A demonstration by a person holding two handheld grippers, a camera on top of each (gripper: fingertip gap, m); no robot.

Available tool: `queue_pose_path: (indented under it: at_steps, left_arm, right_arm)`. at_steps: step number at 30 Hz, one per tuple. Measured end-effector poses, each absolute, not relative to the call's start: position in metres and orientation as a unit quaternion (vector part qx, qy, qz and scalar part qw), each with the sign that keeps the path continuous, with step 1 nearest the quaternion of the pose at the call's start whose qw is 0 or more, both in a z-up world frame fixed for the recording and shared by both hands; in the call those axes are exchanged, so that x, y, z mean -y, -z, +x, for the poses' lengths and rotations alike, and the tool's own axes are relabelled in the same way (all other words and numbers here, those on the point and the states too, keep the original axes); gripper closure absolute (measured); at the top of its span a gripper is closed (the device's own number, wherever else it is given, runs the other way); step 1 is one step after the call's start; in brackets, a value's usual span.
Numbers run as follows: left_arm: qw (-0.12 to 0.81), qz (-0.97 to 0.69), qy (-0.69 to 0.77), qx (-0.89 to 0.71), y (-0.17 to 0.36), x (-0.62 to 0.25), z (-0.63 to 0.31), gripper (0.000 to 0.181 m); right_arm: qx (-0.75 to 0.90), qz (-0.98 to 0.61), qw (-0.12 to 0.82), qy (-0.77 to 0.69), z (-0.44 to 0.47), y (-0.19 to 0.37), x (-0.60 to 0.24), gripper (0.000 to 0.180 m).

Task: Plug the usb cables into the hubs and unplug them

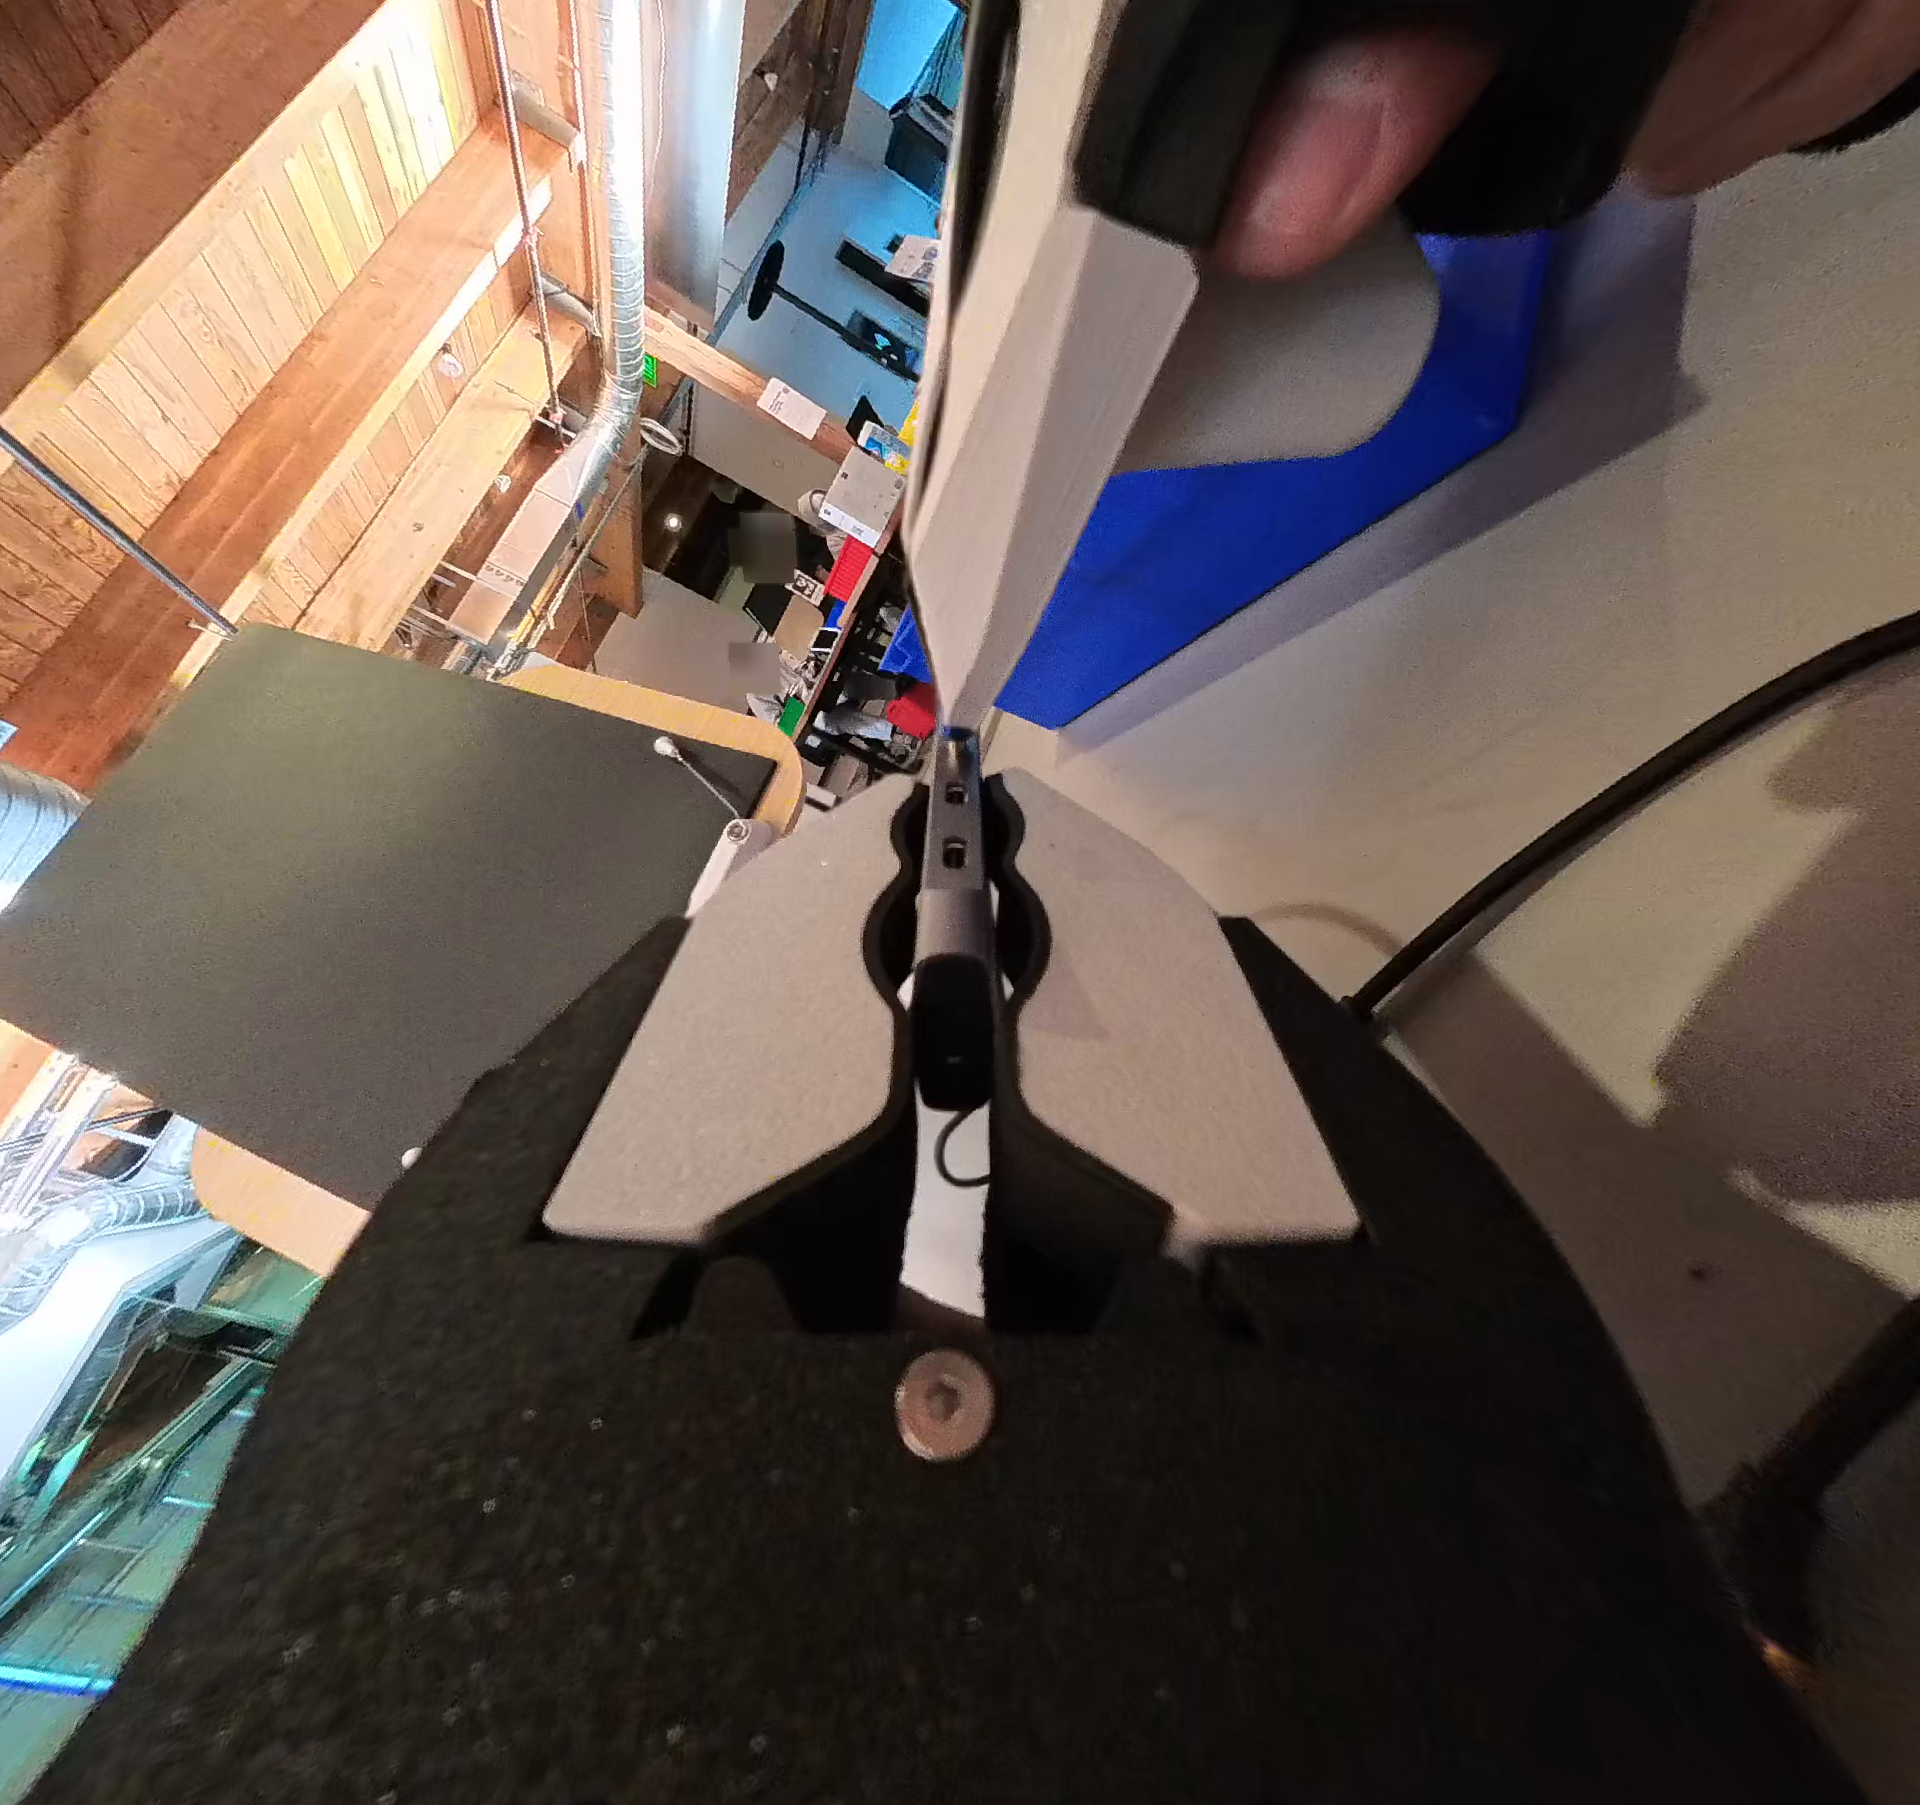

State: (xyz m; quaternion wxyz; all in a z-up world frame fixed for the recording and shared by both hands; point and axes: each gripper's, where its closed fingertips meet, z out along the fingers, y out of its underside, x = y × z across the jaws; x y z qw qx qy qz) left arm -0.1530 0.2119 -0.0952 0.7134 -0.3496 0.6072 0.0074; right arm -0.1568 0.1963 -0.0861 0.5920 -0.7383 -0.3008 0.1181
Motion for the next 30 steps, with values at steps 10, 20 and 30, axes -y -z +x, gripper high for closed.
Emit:
queue_pose_path:
  at_steps: [10, 20, 30]
  left_arm:
    - [0.708, -0.355, -0.004, -0.61, 0.096, -0.212, -0.154, 0.171]
    - [0.699, -0.335, -0.019, -0.631, 0.1, -0.204, -0.154, 0.173]
    - [0.708, -0.359, 0.002, -0.608, 0.093, -0.22, -0.157, 0.171]
  right_arm:
    - [0.297, -0.748, 0.581, -0.12, -0.158, 0.088, -0.197, 0.17]
    - [0.289, -0.76, 0.553, -0.181, -0.159, 0.096, -0.192, 0.17]
    - [0.261, -0.763, 0.569, -0.164, -0.148, 0.094, -0.202, 0.163]
